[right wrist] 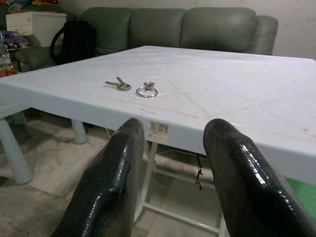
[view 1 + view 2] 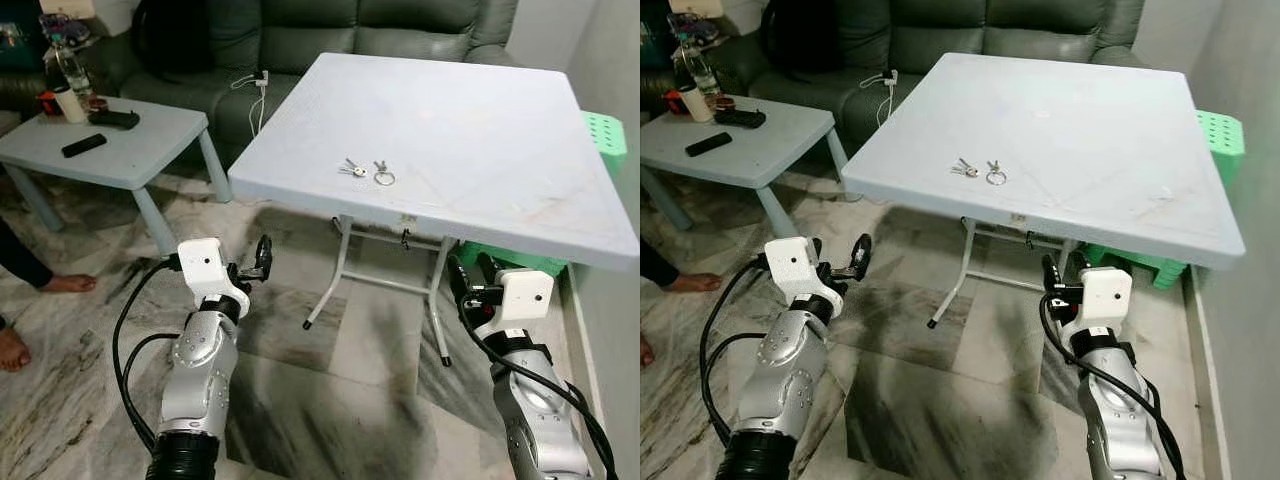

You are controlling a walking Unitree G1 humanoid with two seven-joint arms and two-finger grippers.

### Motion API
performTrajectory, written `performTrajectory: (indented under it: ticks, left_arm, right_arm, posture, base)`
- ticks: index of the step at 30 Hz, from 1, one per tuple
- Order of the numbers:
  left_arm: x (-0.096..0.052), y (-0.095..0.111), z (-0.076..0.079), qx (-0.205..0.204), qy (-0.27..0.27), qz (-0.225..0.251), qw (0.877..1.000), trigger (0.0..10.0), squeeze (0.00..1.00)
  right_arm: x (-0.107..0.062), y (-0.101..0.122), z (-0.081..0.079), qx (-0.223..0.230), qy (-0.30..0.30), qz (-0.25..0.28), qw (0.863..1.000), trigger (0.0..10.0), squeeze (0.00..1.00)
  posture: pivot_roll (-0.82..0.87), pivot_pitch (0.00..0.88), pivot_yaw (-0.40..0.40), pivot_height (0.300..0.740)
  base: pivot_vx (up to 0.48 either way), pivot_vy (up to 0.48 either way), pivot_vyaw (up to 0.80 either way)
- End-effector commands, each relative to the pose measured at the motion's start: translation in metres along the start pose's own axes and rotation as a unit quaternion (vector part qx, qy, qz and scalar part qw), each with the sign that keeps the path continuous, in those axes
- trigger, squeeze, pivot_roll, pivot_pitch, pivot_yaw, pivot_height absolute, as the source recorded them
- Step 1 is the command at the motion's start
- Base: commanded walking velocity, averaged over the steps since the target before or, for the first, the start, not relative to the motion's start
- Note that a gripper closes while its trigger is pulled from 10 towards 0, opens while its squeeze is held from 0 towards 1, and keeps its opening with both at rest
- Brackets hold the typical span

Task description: Hang keys on a hook

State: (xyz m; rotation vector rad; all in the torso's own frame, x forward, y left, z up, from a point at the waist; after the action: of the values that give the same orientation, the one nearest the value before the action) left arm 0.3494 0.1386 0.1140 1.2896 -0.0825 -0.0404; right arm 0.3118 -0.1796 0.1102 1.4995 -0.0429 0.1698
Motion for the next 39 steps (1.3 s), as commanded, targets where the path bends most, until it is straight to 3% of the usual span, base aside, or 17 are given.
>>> performTrajectory:
  ticks: [1,39]
  left_arm:
    - [0.0013,0.0032,0.0027,0.000,-0.007,0.005,1.000,10.0,0.00]
    - [0.0021,0.0036,0.0031,-0.003,-0.005,0.006,1.000,10.0,0.00]
  right_arm:
    - [0.0012,0.0027,-0.0001,0.001,0.001,0.002,1.000,10.0,0.00]
    - [0.0026,0.0040,0.0001,0.003,0.001,0.004,1.000,10.0,0.00]
  posture:
    - [-0.04,0.000,-0.018,0.740]
    - [-0.04,0.004,-0.027,0.740]
  base:
    - [0.334,0.000,0.00]
    - [0.338,0.000,0.00]
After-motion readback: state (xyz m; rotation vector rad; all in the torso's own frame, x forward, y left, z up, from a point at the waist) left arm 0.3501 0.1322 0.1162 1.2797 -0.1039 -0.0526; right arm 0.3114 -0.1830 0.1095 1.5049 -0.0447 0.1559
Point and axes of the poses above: a point about 5 cm out from each wrist's last joint towards the gripper, its own x axis pointing out of the wrist towards the gripper, its own y axis along the axis of the wrist's last joint, z = x × y, the point moved 4 cm from there along x, pointing out of the wrist towards the gripper, and after that the axes turned 4 degrees about -x, right-handed, at the moved point
